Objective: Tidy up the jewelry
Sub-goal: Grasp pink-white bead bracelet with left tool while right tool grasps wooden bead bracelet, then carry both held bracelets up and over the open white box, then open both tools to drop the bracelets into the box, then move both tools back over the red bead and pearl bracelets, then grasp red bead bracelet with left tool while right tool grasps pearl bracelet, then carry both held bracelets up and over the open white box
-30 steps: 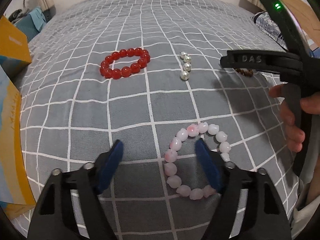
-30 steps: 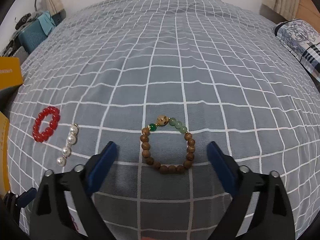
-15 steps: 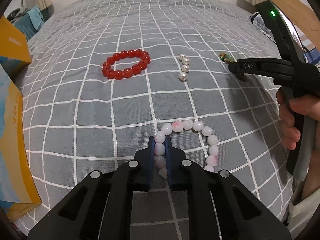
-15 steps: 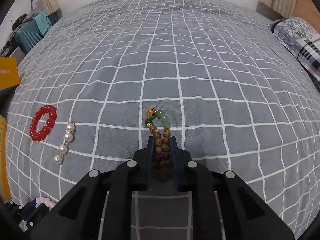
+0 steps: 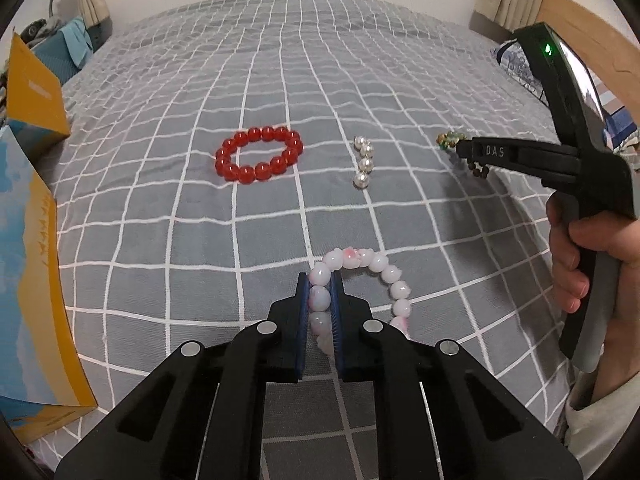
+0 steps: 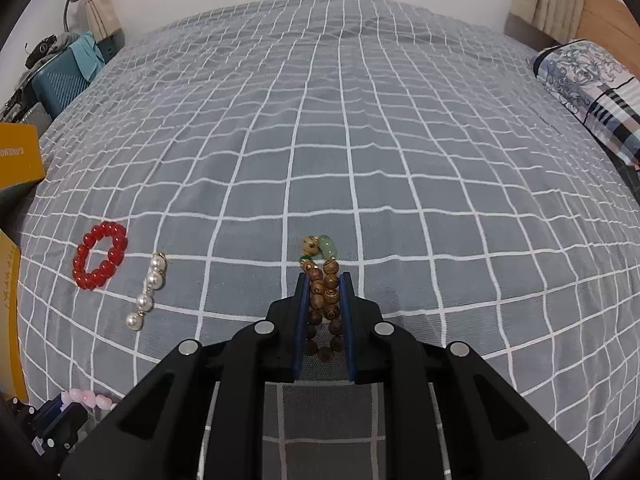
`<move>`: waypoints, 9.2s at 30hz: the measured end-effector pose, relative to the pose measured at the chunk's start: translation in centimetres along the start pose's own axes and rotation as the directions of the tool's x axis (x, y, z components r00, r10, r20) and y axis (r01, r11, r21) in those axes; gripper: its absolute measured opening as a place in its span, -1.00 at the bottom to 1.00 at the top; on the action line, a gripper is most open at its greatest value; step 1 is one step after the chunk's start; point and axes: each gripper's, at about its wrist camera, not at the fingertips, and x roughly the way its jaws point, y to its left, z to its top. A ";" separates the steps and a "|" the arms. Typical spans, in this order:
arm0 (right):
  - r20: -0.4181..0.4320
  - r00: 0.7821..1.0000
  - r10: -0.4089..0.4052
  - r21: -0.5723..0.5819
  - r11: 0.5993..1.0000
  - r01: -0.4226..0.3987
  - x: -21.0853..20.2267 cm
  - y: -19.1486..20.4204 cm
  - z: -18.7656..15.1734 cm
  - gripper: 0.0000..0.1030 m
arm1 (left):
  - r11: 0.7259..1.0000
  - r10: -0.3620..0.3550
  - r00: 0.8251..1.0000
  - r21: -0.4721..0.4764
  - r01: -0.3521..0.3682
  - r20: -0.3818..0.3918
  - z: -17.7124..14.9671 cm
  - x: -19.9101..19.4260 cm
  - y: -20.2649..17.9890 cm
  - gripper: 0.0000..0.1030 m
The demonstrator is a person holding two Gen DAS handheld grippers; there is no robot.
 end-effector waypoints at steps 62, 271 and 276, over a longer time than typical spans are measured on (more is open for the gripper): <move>0.299 0.954 0.032 -0.088 0.996 -0.005 -16.4 8.2 -0.2 -0.86 | 0.970 0.218 0.927 -0.168 -0.173 0.305 5.4 -13.9 7.3 -0.81; 0.315 0.946 0.073 -0.109 0.993 -0.040 -16.2 12.0 1.0 -0.80 | 0.972 0.203 0.928 -0.177 -0.153 0.312 7.2 -12.4 8.7 -0.75; 0.340 0.933 0.119 -0.148 0.986 -0.072 -19.7 15.2 0.5 -0.80 | 0.960 0.243 0.907 -0.220 -0.174 0.343 5.3 -17.3 11.1 -0.75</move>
